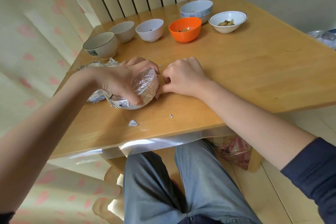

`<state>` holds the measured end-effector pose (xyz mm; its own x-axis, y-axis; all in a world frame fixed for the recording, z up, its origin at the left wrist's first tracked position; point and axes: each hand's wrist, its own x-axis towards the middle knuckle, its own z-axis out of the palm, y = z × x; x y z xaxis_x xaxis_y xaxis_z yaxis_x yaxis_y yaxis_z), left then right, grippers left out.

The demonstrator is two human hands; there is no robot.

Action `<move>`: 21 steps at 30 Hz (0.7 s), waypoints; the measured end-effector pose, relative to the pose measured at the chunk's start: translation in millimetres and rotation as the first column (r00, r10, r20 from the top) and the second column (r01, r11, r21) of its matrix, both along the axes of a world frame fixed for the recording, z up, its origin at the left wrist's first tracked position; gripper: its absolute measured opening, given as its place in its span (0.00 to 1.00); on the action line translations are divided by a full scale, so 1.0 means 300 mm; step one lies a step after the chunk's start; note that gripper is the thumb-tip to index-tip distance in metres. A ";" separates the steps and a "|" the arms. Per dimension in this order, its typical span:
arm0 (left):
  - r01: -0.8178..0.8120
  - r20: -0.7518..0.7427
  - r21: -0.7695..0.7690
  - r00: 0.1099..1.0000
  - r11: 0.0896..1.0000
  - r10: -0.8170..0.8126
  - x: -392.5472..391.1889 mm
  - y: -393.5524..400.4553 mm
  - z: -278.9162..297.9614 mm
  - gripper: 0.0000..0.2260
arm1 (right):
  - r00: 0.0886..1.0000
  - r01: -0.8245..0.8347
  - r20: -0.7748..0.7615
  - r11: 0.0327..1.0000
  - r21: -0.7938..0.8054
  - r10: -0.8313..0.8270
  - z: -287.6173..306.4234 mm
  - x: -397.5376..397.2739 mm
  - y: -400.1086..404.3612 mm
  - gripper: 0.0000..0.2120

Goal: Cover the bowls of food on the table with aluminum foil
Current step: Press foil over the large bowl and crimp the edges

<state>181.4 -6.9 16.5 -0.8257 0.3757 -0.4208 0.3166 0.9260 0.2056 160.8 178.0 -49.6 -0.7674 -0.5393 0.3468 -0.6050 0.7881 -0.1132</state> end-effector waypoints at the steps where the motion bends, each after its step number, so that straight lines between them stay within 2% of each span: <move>1: 0.007 0.004 -0.005 1.000 1.000 -0.007 0.001 0.002 0.002 0.39 | 1.000 -0.011 0.020 1.000 -0.004 0.011 -0.004 -0.001 -0.002 0.25; 5: 0.004 0.010 0.030 1.000 1.000 -0.004 0.003 -0.010 0.011 0.39 | 0.989 -0.054 0.134 0.996 -0.072 0.063 -0.018 0.004 0.026 0.20; 6: -0.009 0.012 0.058 1.000 0.998 0.008 0.004 -0.018 0.013 0.39 | 0.983 -0.041 0.171 0.992 -0.122 0.062 -0.031 0.011 0.038 0.18; 7: -0.018 0.011 0.083 1.000 0.996 0.017 0.004 -0.027 0.013 0.39 | 0.975 -0.005 0.215 0.971 -0.237 0.058 -0.052 0.027 0.049 0.15; 9: -0.023 0.002 0.106 1.000 0.994 0.023 0.005 -0.040 0.010 0.39 | 0.960 0.094 0.272 0.836 -0.541 0.068 -0.084 0.079 0.053 0.11; 10: -0.017 -0.002 0.106 1.000 0.994 0.018 0.004 -0.041 0.008 0.39 | 0.955 0.112 0.281 0.762 -0.638 0.095 -0.088 0.107 0.047 0.11; 11: -0.009 -0.004 0.101 1.000 0.995 0.009 0.003 -0.039 0.006 0.39 | 0.948 0.108 0.291 0.728 -0.677 0.130 -0.088 0.127 0.036 0.14; 14: 0.014 -0.002 0.095 1.000 0.995 -0.014 0.001 -0.030 0.006 0.39 | 0.911 0.083 0.356 0.753 -0.652 0.209 -0.075 0.133 -0.001 0.21; 17: 0.027 0.001 0.106 1.000 0.994 -0.027 0.002 -0.035 0.005 0.39 | 0.899 0.093 0.363 0.704 -0.704 0.244 -0.063 0.084 -0.018 0.15; 21: 0.013 0.016 0.158 1.000 0.987 -0.016 0.001 -0.053 0.004 0.39 | 0.896 0.041 0.334 0.695 -0.717 0.292 -0.050 0.037 -0.028 0.11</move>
<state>181.7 -22.9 17.7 -0.8127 0.4505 -0.3695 0.3252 0.8769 0.3539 171.8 169.7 -64.6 -0.8629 -0.3718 0.3423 -0.4599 0.2969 -0.8369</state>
